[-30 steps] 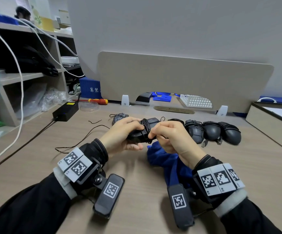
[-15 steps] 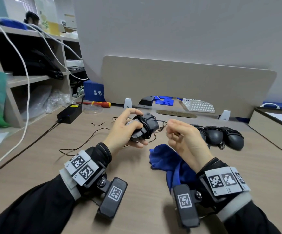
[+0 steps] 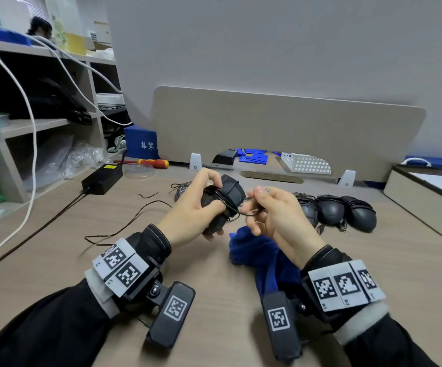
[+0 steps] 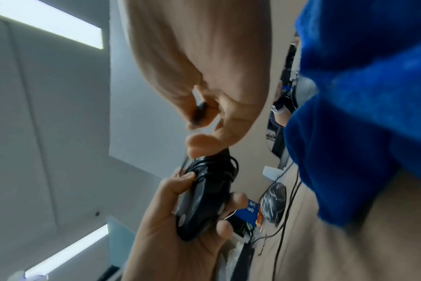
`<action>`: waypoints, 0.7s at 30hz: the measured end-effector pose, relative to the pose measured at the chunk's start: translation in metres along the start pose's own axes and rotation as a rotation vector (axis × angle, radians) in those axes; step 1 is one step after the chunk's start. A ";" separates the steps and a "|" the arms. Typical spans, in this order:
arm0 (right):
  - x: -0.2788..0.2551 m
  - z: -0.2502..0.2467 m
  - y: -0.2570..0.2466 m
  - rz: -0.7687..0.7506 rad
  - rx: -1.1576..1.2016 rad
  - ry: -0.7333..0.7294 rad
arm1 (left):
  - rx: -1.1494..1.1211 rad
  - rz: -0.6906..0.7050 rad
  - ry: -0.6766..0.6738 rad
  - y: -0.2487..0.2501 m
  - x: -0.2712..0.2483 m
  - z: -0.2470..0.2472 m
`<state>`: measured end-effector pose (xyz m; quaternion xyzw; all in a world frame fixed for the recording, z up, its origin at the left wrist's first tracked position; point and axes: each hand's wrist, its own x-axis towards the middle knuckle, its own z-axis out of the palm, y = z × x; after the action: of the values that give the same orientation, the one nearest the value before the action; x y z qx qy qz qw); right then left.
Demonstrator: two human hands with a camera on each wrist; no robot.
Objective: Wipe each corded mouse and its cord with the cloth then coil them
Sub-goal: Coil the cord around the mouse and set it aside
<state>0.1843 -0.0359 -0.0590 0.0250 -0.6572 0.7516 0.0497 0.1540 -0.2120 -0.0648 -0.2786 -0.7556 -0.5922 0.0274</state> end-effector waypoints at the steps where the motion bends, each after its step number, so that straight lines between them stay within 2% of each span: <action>1: -0.001 -0.001 0.000 0.000 -0.091 0.003 | 0.070 0.041 -0.043 -0.001 -0.001 0.001; 4: -0.003 -0.003 -0.002 -0.001 -0.243 0.027 | 0.278 0.175 -0.109 -0.006 -0.001 0.003; 8: -0.004 -0.003 -0.001 0.025 -0.250 0.068 | 0.424 0.269 -0.092 -0.012 0.001 0.002; 15: -0.001 -0.001 0.001 0.131 0.001 0.085 | 0.462 0.264 -0.053 -0.013 0.001 0.004; 21: -0.001 0.000 0.003 0.090 0.030 0.066 | 0.420 0.259 -0.042 -0.013 0.003 0.004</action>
<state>0.1847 -0.0362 -0.0620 -0.0287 -0.6444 0.7633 0.0369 0.1467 -0.2086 -0.0766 -0.3737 -0.8205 -0.4078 0.1446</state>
